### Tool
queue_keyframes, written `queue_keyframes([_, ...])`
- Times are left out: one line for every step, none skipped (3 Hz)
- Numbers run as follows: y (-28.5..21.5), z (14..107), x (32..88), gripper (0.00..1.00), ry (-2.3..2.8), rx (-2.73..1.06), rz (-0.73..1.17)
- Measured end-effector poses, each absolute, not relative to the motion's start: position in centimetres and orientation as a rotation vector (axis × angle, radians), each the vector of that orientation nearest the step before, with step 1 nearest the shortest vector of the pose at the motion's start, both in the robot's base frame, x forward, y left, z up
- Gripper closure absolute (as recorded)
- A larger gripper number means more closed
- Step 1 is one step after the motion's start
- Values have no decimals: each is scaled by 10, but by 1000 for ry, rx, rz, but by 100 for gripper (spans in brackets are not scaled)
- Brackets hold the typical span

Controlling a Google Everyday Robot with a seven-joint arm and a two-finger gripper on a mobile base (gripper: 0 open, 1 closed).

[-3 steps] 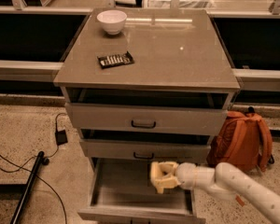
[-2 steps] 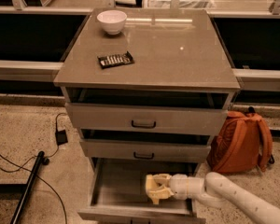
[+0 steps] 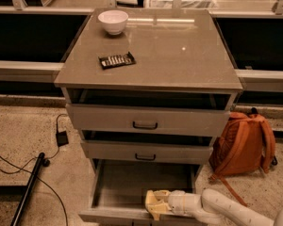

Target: Place sponge into bottom drawer

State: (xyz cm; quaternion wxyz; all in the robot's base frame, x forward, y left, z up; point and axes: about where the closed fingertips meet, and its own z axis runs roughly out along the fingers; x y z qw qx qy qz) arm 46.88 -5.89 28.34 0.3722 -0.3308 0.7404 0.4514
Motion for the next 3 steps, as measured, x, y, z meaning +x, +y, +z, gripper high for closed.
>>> queue_keyframes([-60, 258, 488, 28, 1992, -819, 1095])
queue_keyframes([-64, 249, 516, 4, 2021, -763, 1058])
queue_keyframes([-67, 250, 532, 0, 2024, -737, 1057])
